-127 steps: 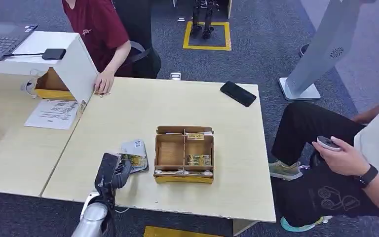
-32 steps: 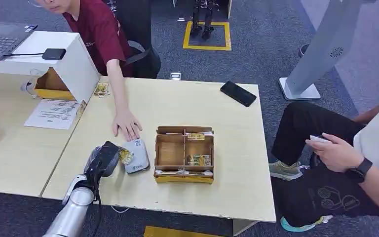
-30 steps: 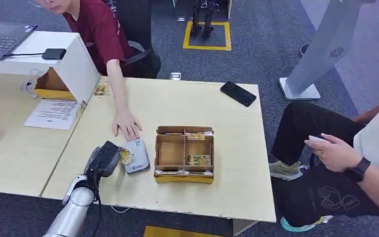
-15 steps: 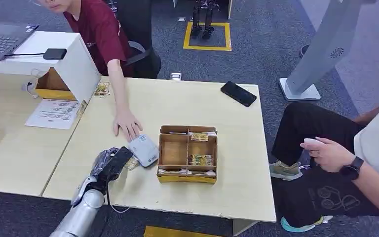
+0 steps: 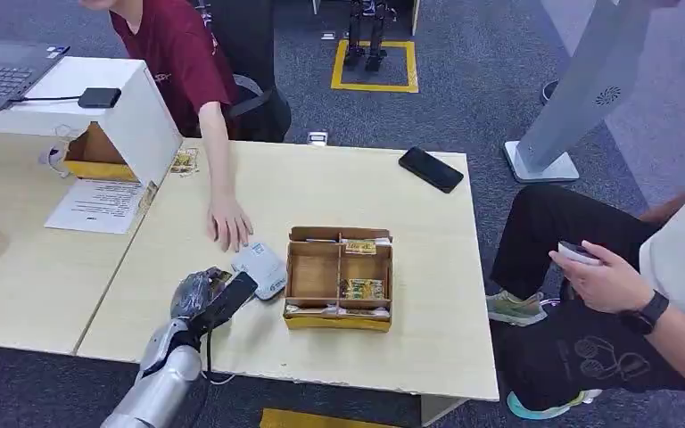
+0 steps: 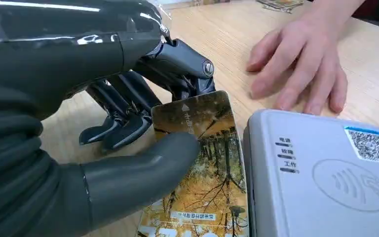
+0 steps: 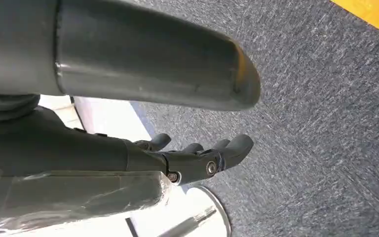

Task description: Pass the card to the sensor for recognition and then transmit it.

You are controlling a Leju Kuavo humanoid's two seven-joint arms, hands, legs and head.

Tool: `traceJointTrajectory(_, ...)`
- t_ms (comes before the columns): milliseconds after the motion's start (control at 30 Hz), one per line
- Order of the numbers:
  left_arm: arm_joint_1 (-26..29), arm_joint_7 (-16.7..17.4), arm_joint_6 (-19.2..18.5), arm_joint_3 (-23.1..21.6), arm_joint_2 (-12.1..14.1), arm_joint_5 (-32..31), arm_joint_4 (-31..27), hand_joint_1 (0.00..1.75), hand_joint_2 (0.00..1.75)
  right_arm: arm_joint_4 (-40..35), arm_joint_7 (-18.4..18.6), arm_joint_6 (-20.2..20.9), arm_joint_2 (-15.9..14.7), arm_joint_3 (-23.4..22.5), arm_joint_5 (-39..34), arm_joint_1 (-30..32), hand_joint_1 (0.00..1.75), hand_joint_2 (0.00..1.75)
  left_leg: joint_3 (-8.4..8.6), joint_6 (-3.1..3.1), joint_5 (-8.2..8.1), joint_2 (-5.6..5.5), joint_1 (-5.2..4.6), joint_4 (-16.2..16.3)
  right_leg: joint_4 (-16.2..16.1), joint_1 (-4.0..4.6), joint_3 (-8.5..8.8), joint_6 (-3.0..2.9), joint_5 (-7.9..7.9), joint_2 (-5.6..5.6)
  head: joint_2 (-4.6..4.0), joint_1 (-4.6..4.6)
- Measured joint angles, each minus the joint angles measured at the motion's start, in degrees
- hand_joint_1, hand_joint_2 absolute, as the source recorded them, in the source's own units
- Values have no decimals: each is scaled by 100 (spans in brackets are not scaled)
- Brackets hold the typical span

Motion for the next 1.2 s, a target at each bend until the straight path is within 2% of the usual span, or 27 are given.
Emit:
traceJointTrajectory(200, -92, 7, 112, -15, -72, -123, 204, 175, 175, 0, 2, 2, 28, -59, 9, -3, 0, 0, 6, 0, 0, -2, 0, -1, 0, 0, 9, 0, 0, -2, 0, 0)
traceJointTrajectory(267, -95, -108, 118, -13, -75, -14, 223, 175, 175, 0, 2, 2, 28, -68, 26, -3, 0, 0, 7, 1, 0, -2, 0, -1, 0, 0, 9, 0, 0, -2, 0, 0)
traceJointTrajectory(367, -81, -702, 0, 147, -92, 790, 214, 175, 175, 0, -17, -13, 28, -96, 94, -2, 0, 0, 7, 3, 3, -2, 0, -1, 0, 0, 11, 2, 1, -2, 0, 0)
traceJointTrajectory(433, -19, -1192, -147, 354, -127, 1586, 68, 175, 175, 0, -30, -22, 28, -109, 127, -1, 0, 0, 7, 4, 4, -1, 0, -1, 0, 0, 11, 3, 3, -2, 0, 0)
traceJointTrajectory(500, 107, -1497, -293, 586, -149, 2399, -252, 175, 175, 0, -30, -24, 28, -138, 190, 3, 0, 0, 5, 3, 4, 3, 1, 0, 0, 1, 6, 3, 3, 2, 0, 2)
traceJointTrajectory(667, 284, -1741, -428, 1027, -177, 3389, -1044, 175, 175, 0, -11, -24, 28, -212, 304, 5, 0, 0, 0, 4, 3, 2, 1, 0, 0, 0, 2, 3, 3, 3, 0, 0)
traceJointTrajectory(833, 530, -2044, -769, 1333, -217, 4315, -1744, 175, 175, 0, -30, -26, 28, -245, 378, 2, 0, 0, -7, 5, 2, 0, 1, 0, -1, 0, -4, 4, 2, 2, 0, 0)
traceJointTrajectory(967, 649, -2104, -848, 1429, -243, 4433, -2041, 175, 175, 0, -30, -33, 28, -276, 396, 1, 0, 0, -9, 5, 2, 0, 1, 0, -1, 0, -4, 4, 2, 1, 0, 2)
traceJointTrajectory(1067, 777, -2271, -889, 1429, -243, 4240, -2246, 175, 175, 0, -46, -31, 28, -310, 413, 3, 0, 0, -8, 5, 2, 2, 1, 0, -1, 0, -5, 4, 2, 3, 0, 0)
traceJointTrajectory(1200, 901, -2319, -889, 1429, -241, 4157, -2406, 175, 175, 0, -57, -31, 28, -326, 415, -2, 0, 0, -8, 5, 2, 1, 0, 1, -2, 0, -5, 4, 2, 2, 0, 0)
